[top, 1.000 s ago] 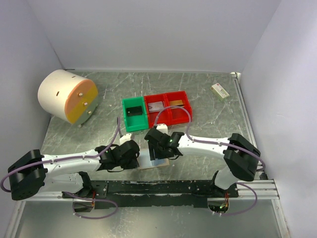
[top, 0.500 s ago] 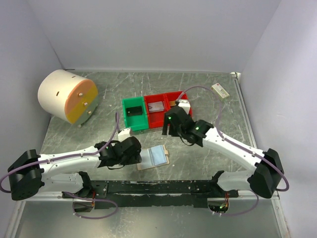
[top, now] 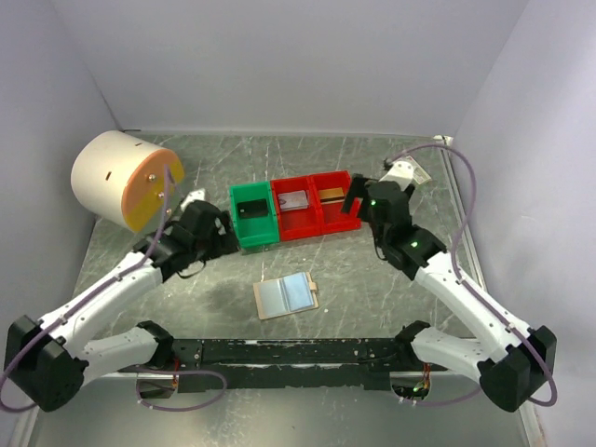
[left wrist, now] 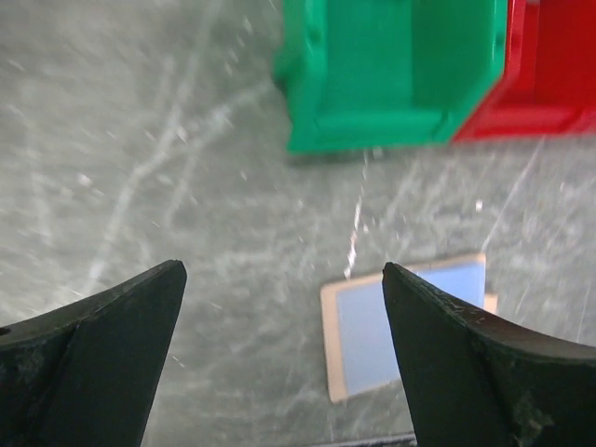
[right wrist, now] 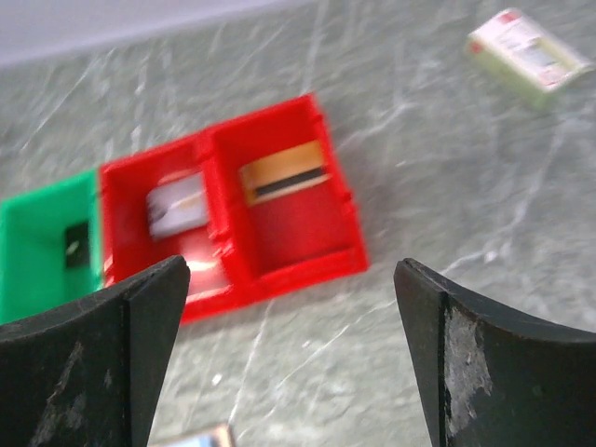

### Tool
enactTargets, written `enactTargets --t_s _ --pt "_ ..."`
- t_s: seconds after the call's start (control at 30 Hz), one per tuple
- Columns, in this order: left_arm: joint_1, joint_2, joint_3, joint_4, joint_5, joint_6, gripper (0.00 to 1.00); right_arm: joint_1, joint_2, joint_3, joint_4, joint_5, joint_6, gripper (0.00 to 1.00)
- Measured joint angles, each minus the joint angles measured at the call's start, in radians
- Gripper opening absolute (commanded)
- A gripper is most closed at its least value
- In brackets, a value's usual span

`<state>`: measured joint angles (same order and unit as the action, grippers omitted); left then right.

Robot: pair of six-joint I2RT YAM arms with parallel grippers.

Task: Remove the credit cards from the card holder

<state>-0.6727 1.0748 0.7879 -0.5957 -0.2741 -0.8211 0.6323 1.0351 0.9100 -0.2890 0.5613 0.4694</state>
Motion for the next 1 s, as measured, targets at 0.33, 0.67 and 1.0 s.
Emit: enactTargets --t_s 0.33,0.67,1.0 --pt "0.422 -0.106 0.195 -0.047 0.071 0.294 0.99 -0.399 0.097 0.147 -0.098 -0.231 -0.029 0.94" --pt "0.434 -0.095 0.608 -0.132 0.008 0.424 0.98 -0.397 0.093 0.418 -0.138 -0.422 -0.129 1.00" --pt "0.434 -0.200 0.587 -0.162 0.069 0.413 0.99 -0.397 0.108 0.579 -0.167 -0.451 -0.251 1.00"
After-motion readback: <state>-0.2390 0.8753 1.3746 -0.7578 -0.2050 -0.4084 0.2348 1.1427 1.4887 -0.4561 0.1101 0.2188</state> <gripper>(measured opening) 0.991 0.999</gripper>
